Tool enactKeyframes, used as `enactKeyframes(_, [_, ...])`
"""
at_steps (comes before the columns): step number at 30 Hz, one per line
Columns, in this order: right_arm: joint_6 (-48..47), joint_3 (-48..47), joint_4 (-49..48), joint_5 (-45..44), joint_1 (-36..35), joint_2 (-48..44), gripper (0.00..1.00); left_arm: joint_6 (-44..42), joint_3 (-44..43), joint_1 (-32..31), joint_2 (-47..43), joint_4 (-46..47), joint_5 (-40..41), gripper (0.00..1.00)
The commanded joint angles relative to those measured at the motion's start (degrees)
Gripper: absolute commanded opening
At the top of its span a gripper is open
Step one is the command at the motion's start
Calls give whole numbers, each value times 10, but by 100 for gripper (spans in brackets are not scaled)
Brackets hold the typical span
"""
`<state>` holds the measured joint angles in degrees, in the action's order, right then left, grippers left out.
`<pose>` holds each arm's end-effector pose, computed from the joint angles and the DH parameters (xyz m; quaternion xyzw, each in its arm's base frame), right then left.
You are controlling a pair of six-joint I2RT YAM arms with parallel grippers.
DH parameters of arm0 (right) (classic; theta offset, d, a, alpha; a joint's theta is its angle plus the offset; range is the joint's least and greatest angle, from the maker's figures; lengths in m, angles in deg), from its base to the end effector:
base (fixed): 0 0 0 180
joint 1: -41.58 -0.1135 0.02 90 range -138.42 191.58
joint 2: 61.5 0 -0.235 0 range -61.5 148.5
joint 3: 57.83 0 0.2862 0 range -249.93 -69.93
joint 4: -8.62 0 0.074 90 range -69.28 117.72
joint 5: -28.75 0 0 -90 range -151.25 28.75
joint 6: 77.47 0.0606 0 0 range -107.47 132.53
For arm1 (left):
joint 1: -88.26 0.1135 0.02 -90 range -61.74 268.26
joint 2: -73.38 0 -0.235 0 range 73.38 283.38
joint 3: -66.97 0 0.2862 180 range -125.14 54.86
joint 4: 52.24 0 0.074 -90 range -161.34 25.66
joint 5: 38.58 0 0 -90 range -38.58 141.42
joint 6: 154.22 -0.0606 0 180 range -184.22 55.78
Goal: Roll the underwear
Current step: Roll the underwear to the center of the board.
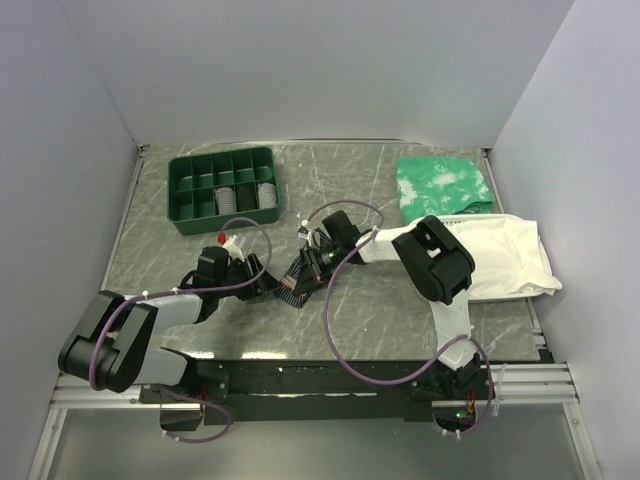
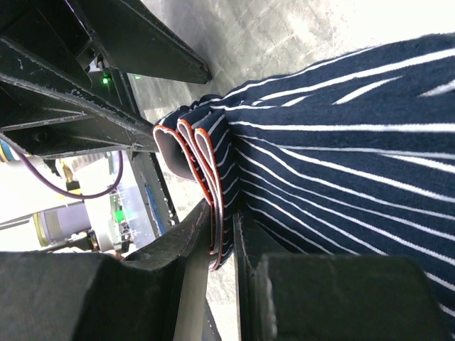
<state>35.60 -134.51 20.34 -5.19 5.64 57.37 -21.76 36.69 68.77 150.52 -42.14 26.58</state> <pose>0.3017 0.2808 0.0399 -0.2387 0.8177 0.5235 0.0179 0.2430 -0.1130 0.0566 -0.0794 0.8748 -0.3901 0.2762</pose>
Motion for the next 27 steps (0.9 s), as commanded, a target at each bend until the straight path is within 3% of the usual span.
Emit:
enactKeyframes(1, [-13, -17, -1, -9, 5, 11, 14, -11, -16, -2, 18, 41, -21, 55])
enactKeyframes(12, [-14, -20, -1, -5, 5, 14, 15, -1, -14, -2, 61, 84, -28, 54])
enactKeyframes(19, [-16, -28, 10, 3, 5, 17, 17, 18, -20, -1, 107, 114, -21, 47])
enactKeyframes(27, [17, 4, -33, -20, 4, -23, 34, 27, -13, -2, 140, 115, -8, 38])
